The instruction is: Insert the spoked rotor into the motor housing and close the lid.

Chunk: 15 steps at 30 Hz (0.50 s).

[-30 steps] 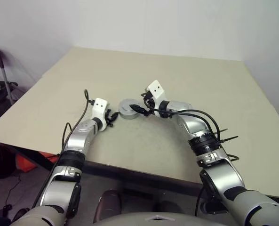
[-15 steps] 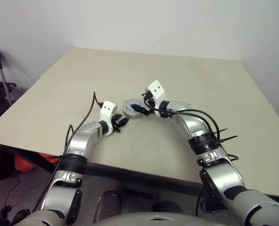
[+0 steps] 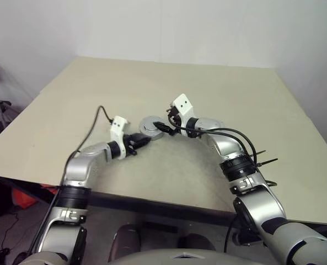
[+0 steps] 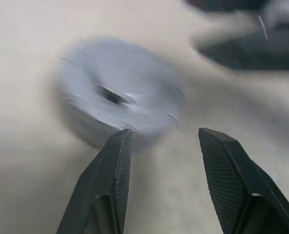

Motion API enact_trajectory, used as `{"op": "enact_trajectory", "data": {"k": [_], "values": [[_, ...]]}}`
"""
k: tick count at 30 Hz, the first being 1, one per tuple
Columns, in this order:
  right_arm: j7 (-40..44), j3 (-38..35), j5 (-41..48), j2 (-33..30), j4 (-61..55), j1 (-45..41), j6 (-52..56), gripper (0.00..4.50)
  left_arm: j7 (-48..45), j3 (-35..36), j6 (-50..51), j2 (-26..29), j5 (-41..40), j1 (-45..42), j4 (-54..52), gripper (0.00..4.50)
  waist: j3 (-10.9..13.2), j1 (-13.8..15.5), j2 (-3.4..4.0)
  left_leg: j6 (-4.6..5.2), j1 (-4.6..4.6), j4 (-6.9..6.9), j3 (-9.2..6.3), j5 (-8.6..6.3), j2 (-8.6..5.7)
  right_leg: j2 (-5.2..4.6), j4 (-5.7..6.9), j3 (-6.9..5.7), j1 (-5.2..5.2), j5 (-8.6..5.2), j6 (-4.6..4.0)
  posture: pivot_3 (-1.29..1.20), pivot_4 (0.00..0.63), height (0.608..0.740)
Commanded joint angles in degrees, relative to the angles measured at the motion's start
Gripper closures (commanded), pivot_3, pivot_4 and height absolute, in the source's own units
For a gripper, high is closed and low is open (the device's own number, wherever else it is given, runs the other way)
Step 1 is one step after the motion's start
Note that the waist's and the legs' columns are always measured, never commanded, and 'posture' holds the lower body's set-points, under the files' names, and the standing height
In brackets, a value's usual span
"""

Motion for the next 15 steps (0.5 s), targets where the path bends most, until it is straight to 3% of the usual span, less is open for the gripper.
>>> {"op": "enact_trajectory", "data": {"k": [1, 6, 15], "values": [[-0.4, -1.0, -0.4, 0.3, 0.2, -2.0, -1.5, 0.29, 4.9, 2.8, -4.9, 0.1, 1.5, -5.8, 7.2, 2.23, 0.0, 0.1, 0.0, 0.0, 0.02, 0.01, 0.0, 0.0, -0.02, -0.01, -0.01, 0.01, 0.03, 0.0, 0.0, 0.0, 0.0, 0.74], [-0.7, -1.2, -0.5, 0.7, 0.8, -2.2, -1.6, 0.29, 11.4, 0.5, -12.1, -2.2, 7.7, -10.9, 18.4, 2.23, 0.0, 0.2, 0.0, 0.04, 0.04, 0.0, -0.01, -0.03, -0.12, -0.07, -0.1, 0.1, 0.09, 0.02, 0.04, 0.0, 0.0, 0.74], [-1.3, -2.1, -0.9, 1.2, 7.0, -4.0, -2.8, 0.29, 12.2, -1.4, -15.8, -3.6, 10.3, -8.7, 20.6, 2.23, 0.0, 0.2, -0.01, 0.1, -0.07, -0.07, -0.02, -0.06, -0.05, -0.03, -0.02, 0.03, -0.1, 0.03, 0.04, 0.0, 0.0, 0.74]]}}
